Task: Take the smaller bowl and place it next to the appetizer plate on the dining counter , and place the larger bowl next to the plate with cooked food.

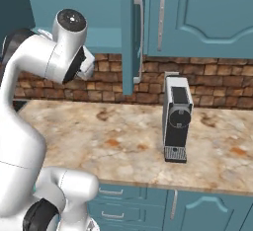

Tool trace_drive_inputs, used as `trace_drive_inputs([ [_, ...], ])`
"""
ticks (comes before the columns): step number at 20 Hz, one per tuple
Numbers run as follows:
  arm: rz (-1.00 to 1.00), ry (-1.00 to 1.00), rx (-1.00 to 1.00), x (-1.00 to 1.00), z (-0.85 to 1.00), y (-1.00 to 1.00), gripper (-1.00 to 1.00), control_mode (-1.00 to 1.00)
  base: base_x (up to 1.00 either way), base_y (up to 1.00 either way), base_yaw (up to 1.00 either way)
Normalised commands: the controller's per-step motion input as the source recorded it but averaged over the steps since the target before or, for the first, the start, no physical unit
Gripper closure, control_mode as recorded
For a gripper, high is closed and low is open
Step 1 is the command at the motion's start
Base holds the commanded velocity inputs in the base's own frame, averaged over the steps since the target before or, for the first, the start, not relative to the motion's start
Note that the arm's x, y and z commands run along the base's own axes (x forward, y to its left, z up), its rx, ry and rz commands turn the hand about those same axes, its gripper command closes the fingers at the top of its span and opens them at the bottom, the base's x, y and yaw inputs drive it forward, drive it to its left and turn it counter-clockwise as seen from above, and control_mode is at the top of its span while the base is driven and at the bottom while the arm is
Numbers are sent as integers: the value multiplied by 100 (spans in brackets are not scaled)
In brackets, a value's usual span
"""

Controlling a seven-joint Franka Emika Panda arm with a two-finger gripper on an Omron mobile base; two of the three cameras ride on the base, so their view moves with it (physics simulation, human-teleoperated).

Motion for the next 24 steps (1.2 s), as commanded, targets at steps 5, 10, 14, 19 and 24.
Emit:
trace_drive_inputs([
  [5,3,0,0,-40,-13,-18,100,100,-59,-28,5],
  [10,0,0,0,0,0,0,100,100,-100,-55,21],
  [14,0,0,0,0,0,0,100,100,-100,-25,22],
  [19,0,0,0,0,0,0,100,100,-100,-2,25],
  [24,0,0,0,0,0,0,100,100,-100,-1,21],
])
